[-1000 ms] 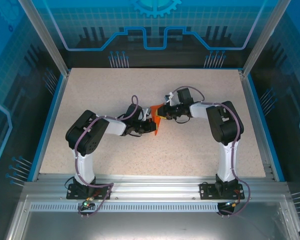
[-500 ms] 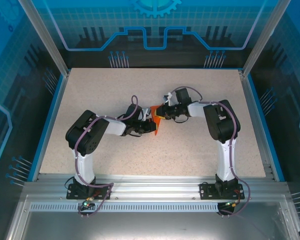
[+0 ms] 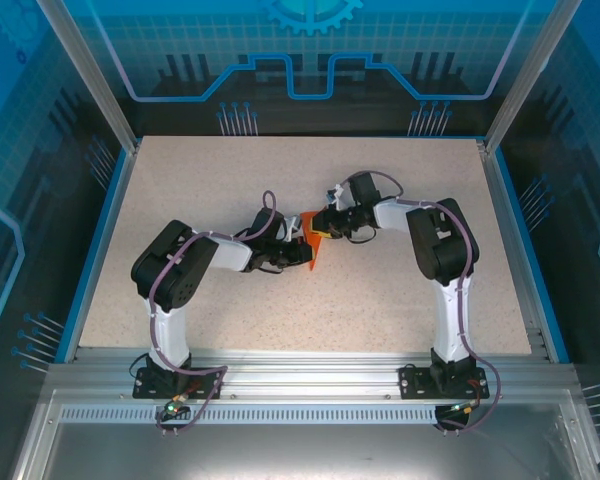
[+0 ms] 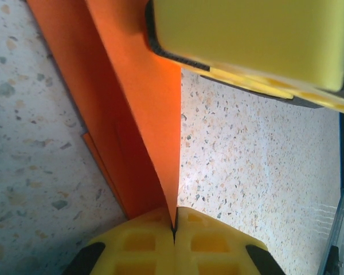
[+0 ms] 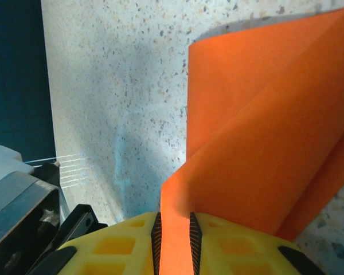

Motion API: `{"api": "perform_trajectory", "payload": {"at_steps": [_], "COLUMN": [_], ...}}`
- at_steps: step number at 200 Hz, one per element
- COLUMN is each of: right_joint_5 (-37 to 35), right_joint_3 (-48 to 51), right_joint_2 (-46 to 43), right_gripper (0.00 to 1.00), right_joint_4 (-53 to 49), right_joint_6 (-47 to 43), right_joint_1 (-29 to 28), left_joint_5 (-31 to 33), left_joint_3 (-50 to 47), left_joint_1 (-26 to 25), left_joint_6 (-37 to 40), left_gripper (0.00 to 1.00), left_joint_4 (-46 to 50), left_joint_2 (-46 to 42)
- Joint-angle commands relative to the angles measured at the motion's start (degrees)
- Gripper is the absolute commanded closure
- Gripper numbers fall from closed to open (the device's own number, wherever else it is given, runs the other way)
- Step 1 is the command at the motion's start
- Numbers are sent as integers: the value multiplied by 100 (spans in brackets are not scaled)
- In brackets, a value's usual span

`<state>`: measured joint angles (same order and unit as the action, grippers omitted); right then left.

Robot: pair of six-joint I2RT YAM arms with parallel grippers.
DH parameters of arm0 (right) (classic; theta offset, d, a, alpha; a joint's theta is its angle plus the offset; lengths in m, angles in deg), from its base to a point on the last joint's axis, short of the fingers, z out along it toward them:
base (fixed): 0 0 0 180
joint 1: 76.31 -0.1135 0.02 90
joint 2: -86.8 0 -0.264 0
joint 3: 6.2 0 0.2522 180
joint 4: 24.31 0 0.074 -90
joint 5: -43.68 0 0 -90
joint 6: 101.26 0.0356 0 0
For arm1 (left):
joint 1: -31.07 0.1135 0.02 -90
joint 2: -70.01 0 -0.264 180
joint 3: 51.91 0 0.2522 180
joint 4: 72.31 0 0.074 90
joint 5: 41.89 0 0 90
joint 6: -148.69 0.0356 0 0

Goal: Fold a paper plane with a square sheet of paper (fold left side to right side)
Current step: Fold the wing for the fifth time at the center of the table.

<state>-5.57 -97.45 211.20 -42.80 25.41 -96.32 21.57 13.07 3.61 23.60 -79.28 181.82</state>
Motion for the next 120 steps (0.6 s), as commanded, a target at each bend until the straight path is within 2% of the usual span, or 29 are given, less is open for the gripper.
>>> {"api": "perform_trajectory", "payload": {"at_steps": [1,62,120], "right_joint_5": [-274,-589,-894], "right_joint_3": [-227,-537,-743], "right_joint_2": [207,401,667], "right_gripper": [76,76,76], "right_joint_4": [-703,-1435,-2012], "right_joint_6": [-209,-382,-396], "right_joint_1": [-100,-169,-215], "left_joint_5": [-30,-82,5], "left_joint_3": [-95,-124,-269], "left_joint_1": [110,106,109], "left_joint_6": [-24,-34,-15], "left_gripper": [96,95,86], "left_joint_4": [447,385,442], "left_joint_2": [201,174,-161]}}
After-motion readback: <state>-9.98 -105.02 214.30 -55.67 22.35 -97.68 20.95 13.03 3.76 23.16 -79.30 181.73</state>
